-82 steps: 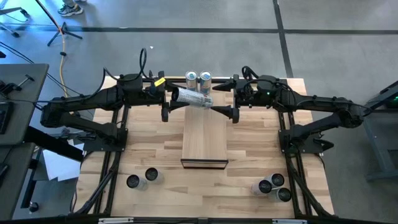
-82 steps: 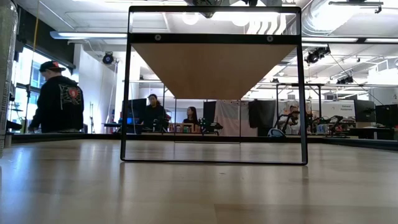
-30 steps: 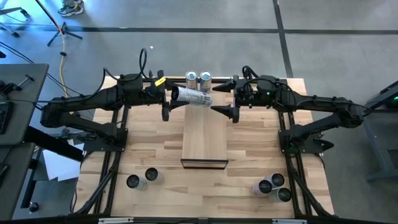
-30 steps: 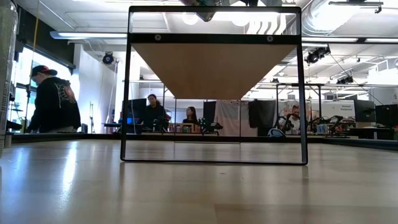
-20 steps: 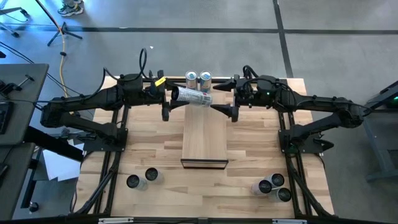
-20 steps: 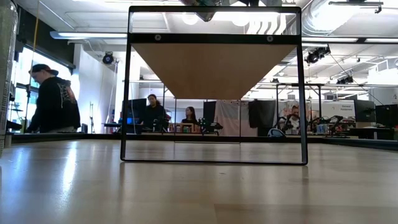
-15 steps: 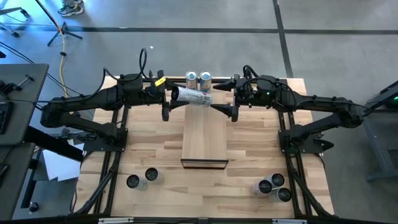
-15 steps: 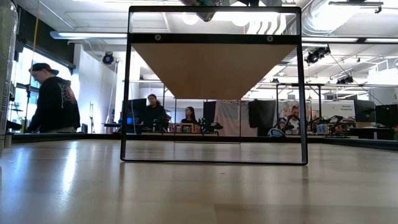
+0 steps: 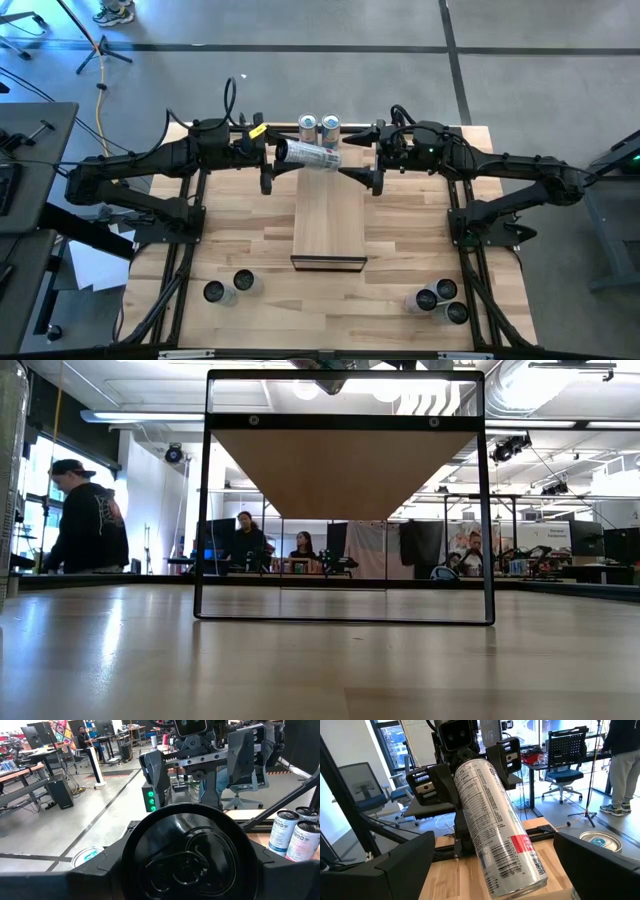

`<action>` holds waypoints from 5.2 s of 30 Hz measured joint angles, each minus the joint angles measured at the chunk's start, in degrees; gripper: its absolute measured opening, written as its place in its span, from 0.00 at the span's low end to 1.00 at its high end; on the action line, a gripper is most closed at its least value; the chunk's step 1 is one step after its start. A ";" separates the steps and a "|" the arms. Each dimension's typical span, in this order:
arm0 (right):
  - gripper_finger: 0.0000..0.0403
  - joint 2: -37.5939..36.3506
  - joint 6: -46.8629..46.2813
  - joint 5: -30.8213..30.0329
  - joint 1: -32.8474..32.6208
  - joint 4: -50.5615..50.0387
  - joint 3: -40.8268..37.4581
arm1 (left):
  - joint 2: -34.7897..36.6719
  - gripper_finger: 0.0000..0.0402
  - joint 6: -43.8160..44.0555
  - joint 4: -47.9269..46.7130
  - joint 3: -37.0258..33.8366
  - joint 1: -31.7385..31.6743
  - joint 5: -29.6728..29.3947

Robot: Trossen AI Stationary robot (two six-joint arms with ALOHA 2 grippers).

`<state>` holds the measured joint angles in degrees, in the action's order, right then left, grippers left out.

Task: Place canned beverage on shelf
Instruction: Put the top white pink soda can on the shelf

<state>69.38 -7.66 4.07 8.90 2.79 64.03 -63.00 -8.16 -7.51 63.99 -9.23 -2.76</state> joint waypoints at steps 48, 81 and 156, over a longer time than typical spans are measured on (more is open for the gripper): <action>0.98 0.00 -6.37 -1.07 0.16 -0.46 0.00 | 0.00 0.55 0.02 0.04 0.01 0.00 -0.01; 0.98 0.00 -1.27 -2.00 0.05 -4.68 0.00 | -0.94 0.55 0.11 -0.16 0.29 -1.06 -0.27; 0.67 11.21 10.28 -2.31 2.00 -1.31 -0.02 | -14.10 0.58 -5.38 -10.44 11.21 -1.18 0.11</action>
<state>80.60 2.62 1.76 10.90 1.48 64.01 -77.10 -13.54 -17.95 75.20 -10.41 -2.66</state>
